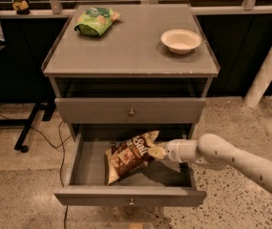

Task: Pick brown chip bag from middle drawer and place on counter

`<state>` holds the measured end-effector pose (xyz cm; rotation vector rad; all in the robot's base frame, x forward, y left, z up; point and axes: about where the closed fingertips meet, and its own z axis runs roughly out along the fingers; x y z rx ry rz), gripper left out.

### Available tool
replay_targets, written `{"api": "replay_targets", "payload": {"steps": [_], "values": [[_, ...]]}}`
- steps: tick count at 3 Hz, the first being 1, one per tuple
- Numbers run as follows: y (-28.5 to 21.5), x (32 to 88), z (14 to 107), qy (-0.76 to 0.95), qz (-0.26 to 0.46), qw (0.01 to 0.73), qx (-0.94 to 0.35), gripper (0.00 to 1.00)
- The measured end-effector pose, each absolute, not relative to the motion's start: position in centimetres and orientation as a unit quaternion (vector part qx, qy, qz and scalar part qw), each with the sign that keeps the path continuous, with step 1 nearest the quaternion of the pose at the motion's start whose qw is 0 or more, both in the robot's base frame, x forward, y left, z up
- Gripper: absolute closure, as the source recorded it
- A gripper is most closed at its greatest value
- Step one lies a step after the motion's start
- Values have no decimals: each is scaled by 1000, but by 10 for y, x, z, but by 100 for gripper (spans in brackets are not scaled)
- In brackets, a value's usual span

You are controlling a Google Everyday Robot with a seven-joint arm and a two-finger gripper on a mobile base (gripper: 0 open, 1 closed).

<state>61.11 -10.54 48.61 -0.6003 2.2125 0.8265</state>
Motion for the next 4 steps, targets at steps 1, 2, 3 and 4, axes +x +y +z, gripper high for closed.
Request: {"api": "replay_targets", "payload": {"steps": [1, 2, 3, 4], "values": [[-110, 592, 500, 856, 322, 342, -216, 100], [-111, 585, 522, 854, 317, 350, -217, 100], [-110, 589, 553, 851, 302, 364, -227, 100], [-107, 592, 589, 846, 280, 377, -253, 100]]}}
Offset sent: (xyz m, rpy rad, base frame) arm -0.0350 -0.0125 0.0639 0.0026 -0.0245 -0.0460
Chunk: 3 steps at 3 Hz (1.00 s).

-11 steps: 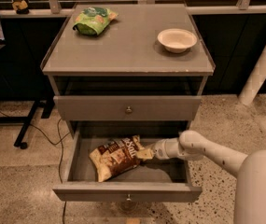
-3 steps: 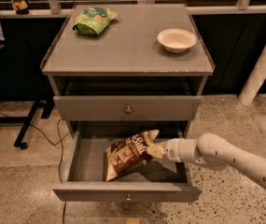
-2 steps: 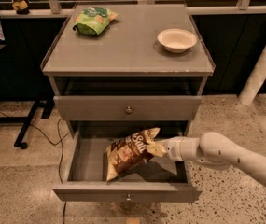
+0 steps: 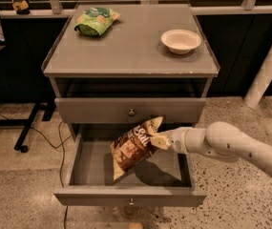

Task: Pick brown chip bag from middle drawer and place on counter

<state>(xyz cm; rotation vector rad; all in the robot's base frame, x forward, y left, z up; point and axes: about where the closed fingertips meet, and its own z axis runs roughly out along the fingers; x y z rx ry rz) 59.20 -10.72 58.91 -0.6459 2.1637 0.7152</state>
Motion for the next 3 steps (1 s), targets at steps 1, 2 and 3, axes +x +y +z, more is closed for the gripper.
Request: {"api": "replay_targets", "payload": {"steps": [1, 2, 3], "values": [[-105, 592, 622, 839, 256, 393, -275, 100], [-104, 592, 622, 839, 256, 393, -275, 100], [-99, 590, 631, 834, 257, 397, -285, 100]]}}
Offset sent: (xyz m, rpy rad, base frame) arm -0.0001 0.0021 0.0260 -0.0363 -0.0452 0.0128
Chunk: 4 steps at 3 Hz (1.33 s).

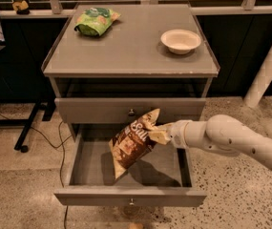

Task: Pick brown chip bag from middle drawer and place on counter

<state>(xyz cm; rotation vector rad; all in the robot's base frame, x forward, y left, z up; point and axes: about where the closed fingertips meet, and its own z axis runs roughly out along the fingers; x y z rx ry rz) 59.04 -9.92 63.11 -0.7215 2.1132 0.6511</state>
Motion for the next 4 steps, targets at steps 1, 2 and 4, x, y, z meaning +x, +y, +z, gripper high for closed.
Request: {"api": "replay_targets", "payload": {"steps": [1, 2, 4], "values": [[-89, 583, 671, 819, 249, 416, -308, 100], [-80, 575, 723, 798, 241, 440, -335, 100], [-71, 571, 817, 760, 197, 487, -382, 100]]}}
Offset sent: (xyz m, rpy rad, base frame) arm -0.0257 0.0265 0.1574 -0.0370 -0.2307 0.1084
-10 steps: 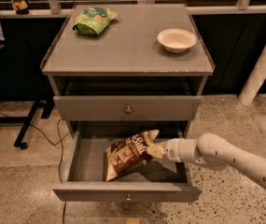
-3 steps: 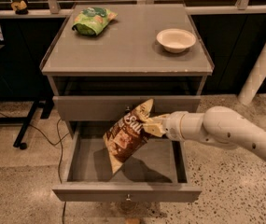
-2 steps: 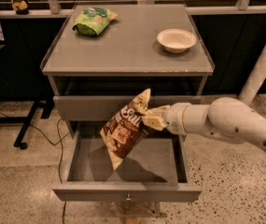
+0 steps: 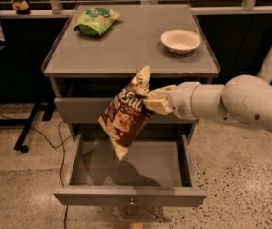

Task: Pick brown chip bag from middle drawer and place on counter

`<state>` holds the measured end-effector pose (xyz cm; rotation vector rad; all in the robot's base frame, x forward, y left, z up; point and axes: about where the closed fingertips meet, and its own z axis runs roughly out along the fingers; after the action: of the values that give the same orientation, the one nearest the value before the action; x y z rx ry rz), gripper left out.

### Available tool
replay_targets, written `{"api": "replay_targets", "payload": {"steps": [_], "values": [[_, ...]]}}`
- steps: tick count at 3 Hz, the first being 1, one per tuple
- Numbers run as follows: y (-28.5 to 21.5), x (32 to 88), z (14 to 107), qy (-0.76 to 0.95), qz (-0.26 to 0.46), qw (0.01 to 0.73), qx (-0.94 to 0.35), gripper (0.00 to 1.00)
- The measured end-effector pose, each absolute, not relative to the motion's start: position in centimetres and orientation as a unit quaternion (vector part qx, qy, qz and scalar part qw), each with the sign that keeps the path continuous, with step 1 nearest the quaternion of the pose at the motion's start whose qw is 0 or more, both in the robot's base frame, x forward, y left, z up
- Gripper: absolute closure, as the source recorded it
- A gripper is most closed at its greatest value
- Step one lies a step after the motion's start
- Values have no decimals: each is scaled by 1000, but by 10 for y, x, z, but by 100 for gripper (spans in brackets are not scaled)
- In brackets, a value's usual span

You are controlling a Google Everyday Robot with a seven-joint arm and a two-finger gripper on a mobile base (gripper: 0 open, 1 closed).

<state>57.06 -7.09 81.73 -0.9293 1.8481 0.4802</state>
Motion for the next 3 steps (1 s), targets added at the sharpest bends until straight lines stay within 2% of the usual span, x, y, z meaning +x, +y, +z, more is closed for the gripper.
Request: {"api": "replay_targets", "payload": {"steps": [3], "values": [[-64, 569, 867, 731, 185, 519, -404, 100]]}}
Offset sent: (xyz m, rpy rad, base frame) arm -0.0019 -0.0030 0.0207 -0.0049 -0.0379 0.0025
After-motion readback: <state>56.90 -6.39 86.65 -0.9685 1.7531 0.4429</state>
